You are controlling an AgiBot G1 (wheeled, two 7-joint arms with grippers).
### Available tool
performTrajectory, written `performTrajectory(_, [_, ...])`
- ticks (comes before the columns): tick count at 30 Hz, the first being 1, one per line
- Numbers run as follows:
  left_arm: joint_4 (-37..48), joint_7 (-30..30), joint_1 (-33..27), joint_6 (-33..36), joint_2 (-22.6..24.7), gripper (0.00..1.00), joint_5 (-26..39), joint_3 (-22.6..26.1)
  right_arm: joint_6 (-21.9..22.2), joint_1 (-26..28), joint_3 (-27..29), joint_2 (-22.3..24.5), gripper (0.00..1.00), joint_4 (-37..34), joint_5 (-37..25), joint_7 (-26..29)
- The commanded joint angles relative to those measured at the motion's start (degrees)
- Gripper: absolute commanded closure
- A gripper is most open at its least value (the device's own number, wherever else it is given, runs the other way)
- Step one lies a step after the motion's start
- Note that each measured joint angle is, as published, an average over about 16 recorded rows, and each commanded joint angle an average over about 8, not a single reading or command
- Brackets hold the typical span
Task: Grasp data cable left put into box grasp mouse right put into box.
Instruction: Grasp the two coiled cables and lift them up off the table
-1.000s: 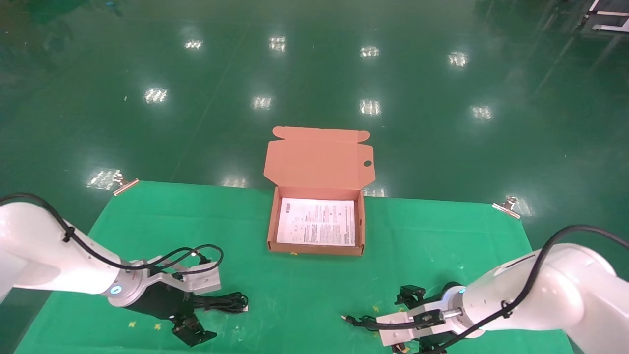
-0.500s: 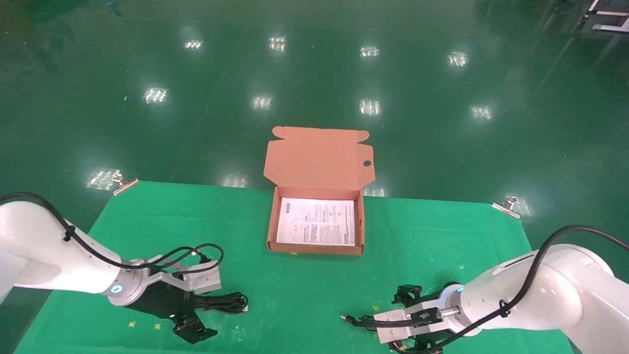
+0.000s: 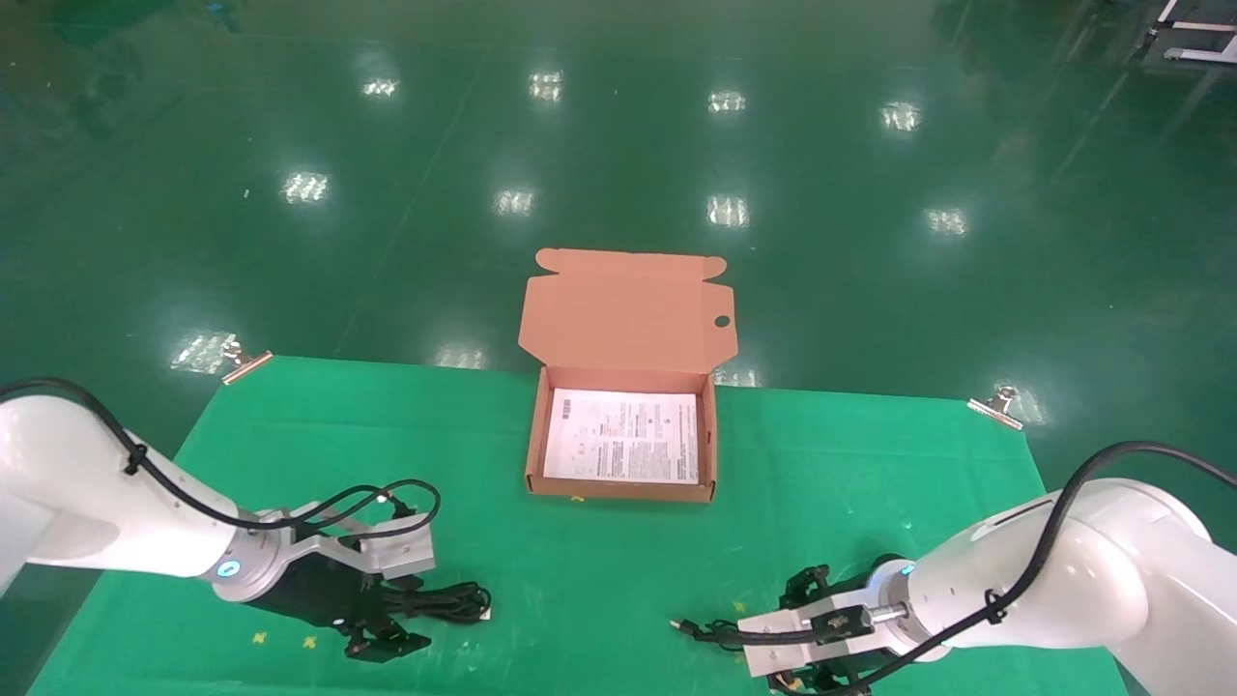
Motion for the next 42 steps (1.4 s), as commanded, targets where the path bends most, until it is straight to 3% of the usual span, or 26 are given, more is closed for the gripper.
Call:
performTrajectory(1, [-0.1, 0.0, 0.0, 0.0, 0.0, 1.0, 0.0, 0.0, -0.1, 0.0, 0.0, 0.0, 1.0, 0.0, 0.0, 0.0])
performTrajectory(26, [-0.4, -0.1, 0.0, 0.1, -0.1, 1.0, 0.1, 0.0, -0.3, 0.5, 0.1, 0.4, 1.0, 0.4, 0.0, 0.1])
performTrajectory(33, [-3.2, 1.2, -2.2, -0.3, -1.0, 1.0, 0.6, 0.1, -0.3, 4.2, 3.1, 4.7, 1.0, 5.3, 1.3, 1.4])
performTrajectory(42, [-14.5, 1.0, -7.9, -4.8, -2.8, 1.0, 5.7, 1.5, 3.3, 11.2, 8.2, 8.4, 1.0, 10.3, -0.7, 6.4])
